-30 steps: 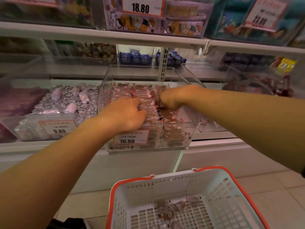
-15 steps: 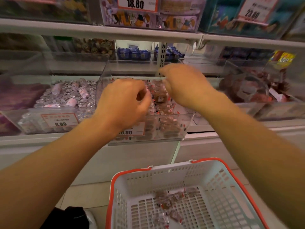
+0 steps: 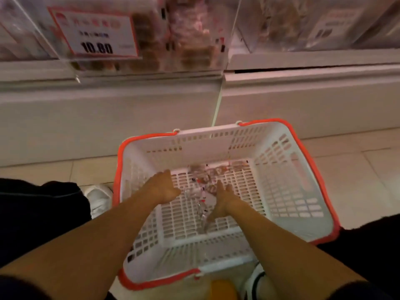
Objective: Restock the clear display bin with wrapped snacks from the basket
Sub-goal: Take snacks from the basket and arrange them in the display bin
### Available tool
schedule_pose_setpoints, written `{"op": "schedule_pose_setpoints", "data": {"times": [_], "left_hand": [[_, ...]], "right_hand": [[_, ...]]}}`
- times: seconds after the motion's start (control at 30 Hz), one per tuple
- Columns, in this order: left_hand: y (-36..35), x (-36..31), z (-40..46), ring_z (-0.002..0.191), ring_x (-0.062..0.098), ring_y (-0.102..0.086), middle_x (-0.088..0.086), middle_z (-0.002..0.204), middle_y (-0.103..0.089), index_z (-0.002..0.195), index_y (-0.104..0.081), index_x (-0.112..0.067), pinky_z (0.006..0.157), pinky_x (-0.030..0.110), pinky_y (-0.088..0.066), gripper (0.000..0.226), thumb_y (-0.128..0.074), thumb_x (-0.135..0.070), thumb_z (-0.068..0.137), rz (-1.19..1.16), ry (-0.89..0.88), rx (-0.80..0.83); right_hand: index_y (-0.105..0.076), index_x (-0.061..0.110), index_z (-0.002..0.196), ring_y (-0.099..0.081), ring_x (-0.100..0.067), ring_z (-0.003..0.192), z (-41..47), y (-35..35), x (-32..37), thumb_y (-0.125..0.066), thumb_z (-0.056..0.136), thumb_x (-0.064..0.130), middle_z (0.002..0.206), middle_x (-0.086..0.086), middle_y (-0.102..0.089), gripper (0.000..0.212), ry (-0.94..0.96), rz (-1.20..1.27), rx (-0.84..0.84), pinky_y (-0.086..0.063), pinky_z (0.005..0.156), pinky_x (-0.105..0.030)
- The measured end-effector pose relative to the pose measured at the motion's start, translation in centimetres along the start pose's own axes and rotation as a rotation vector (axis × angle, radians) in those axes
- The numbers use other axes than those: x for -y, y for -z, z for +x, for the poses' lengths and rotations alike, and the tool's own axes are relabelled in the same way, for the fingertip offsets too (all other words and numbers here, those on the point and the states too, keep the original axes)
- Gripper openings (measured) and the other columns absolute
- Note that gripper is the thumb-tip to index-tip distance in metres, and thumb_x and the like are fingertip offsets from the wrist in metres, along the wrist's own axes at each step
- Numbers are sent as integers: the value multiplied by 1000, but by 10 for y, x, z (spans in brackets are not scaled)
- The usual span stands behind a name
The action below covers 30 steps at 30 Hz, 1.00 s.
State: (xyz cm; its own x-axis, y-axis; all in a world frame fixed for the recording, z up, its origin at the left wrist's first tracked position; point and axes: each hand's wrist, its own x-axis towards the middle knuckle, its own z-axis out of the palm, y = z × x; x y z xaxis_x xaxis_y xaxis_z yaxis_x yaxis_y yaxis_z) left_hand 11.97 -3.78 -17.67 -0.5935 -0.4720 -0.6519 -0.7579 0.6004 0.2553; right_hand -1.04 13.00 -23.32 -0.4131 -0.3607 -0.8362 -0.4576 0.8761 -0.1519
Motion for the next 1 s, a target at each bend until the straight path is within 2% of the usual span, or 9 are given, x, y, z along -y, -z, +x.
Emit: {"op": "schedule_pose_setpoints", "data": {"times": [0.17, 0.37, 0.5, 0.6, 0.67, 0.77, 0.87, 0.93, 1.0], "left_hand": [[-55, -5, 39, 128, 32, -47, 15, 150, -35, 150, -26, -9, 98, 41, -46, 83, -69, -43, 87, -57, -45, -39], [-91, -37, 67, 123, 33, -45, 10, 139, -43, 138, -43, -17, 97, 43, -46, 66, -76, -29, 82, 78, -78, -81], [-96, -30, 76, 113, 31, -50, 9, 120, -58, 130, -47, -20, 90, 42, -47, 64, -81, -35, 78, -97, -32, -82], [-93, -28, 78, 84, 20, -55, 1, 95, -56, 115, -52, -21, 71, 31, -43, 49, -82, -31, 77, -310, -31, 0], [-97, -29, 77, 71, 14, -46, -2, 81, -50, 93, -52, -21, 64, 28, -36, 28, -77, -20, 82, -310, -59, 51], [-105, -32, 74, 74, 19, -46, -1, 72, -46, 76, -50, -18, 64, 29, -35, 25, -72, -10, 82, -273, -72, 102], [-106, -33, 69, 75, 17, -52, -2, 78, -53, 80, -54, -18, 65, 25, -38, 22, -76, -20, 80, -253, -99, 81], [-107, -30, 67, 79, 15, -52, -4, 82, -55, 88, -55, -19, 66, 22, -39, 22, -75, -19, 79, -300, -92, 72], [-112, -25, 68, 79, 14, -51, -1, 88, -58, 90, -55, -18, 63, 20, -41, 23, -73, -8, 79, -438, -12, 106]], "right_hand": [[32, 16, 149, -17, -49, 145, 24, -39, 18, -93, 53, 53, 160, -17, 26, 162, -30, -181, -90, -40, 107, -52], [14, 14, 154, -32, -40, 138, 36, -43, 15, -96, 55, 37, 156, -15, -13, 150, 32, -103, -229, -48, 101, -47], [-34, 16, 131, -57, -32, 112, 40, -34, -2, -97, 53, 30, 130, -8, -44, 101, 131, 50, -191, -53, 91, -46], [-53, 18, 109, -61, -23, 89, 43, -31, -5, -96, 55, 21, 109, -1, -54, 69, 174, 157, -142, -56, 72, -29], [-59, 17, 96, -64, -19, 76, 44, -30, -3, -93, 58, 13, 94, 1, -62, 52, 188, 199, -117, -52, 53, -22], [-66, 13, 88, -69, -19, 70, 43, -28, -3, -93, 57, 10, 87, -3, -70, 42, 192, 263, -71, -60, 59, -30], [-63, 12, 78, -56, -4, 57, 42, -26, -4, -90, 63, 3, 69, 5, -61, 32, 163, 386, -49, -43, 40, -11], [-67, 1, 92, -59, -8, 58, 40, -26, -5, -83, 67, -9, 73, -2, -63, 31, 128, 546, -2, -49, 42, -15], [-63, -4, 107, -70, -25, 72, 35, -24, -6, -79, 70, -15, 90, -16, -69, 42, 105, 687, 59, -61, 59, -36]]}}
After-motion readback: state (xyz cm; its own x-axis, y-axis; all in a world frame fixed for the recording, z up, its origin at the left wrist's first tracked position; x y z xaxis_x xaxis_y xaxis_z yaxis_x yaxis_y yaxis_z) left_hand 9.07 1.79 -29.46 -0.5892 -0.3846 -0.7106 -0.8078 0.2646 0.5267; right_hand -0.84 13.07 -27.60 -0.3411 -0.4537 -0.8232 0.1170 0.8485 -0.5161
